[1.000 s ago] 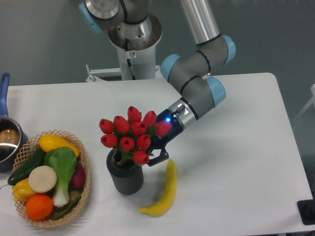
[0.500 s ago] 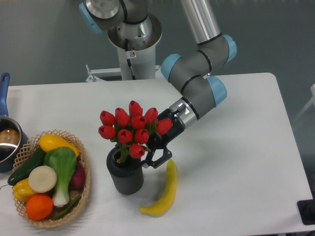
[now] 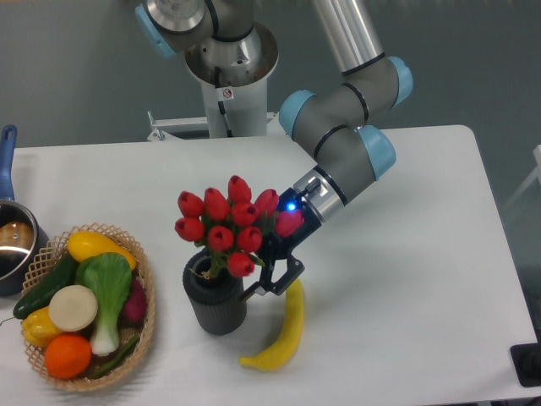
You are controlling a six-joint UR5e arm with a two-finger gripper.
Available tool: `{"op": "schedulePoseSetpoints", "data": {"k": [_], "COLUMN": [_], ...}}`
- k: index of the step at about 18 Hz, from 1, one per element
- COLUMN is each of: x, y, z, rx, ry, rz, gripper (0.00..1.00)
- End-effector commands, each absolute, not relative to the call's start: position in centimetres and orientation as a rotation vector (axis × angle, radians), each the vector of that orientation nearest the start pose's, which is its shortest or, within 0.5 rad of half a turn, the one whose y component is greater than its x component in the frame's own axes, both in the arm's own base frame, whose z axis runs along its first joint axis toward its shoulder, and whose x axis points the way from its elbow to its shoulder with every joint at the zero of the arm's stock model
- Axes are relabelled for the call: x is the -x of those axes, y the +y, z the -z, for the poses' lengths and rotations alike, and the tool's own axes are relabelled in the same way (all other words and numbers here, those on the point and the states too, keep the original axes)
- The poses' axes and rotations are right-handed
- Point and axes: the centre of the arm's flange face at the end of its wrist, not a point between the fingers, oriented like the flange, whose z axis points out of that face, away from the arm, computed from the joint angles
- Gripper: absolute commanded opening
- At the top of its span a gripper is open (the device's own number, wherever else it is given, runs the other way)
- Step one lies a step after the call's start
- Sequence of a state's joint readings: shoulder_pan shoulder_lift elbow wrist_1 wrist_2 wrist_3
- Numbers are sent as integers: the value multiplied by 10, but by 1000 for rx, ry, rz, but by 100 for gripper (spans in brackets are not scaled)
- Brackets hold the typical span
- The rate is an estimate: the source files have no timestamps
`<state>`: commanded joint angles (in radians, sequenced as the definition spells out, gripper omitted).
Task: Insert the flowers into the vase
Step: 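Adjust the tulip bunch upright in the vase while holding the stems, then open the gripper to release the tulips and lift away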
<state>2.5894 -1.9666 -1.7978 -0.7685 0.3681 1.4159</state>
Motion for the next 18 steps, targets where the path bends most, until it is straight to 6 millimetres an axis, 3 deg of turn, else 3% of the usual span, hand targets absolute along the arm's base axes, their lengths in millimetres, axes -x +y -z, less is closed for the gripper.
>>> {"op": "schedulePoseSetpoints", "data": {"k": [4,9,18], "x": [368,354,352], "y": [500,485,477], "z": [-306,-300,-305], "rx": [1946,1985,2083], "ry": [503,492,458], "rz": [298,301,274], "gripper": [100,100,100]}}
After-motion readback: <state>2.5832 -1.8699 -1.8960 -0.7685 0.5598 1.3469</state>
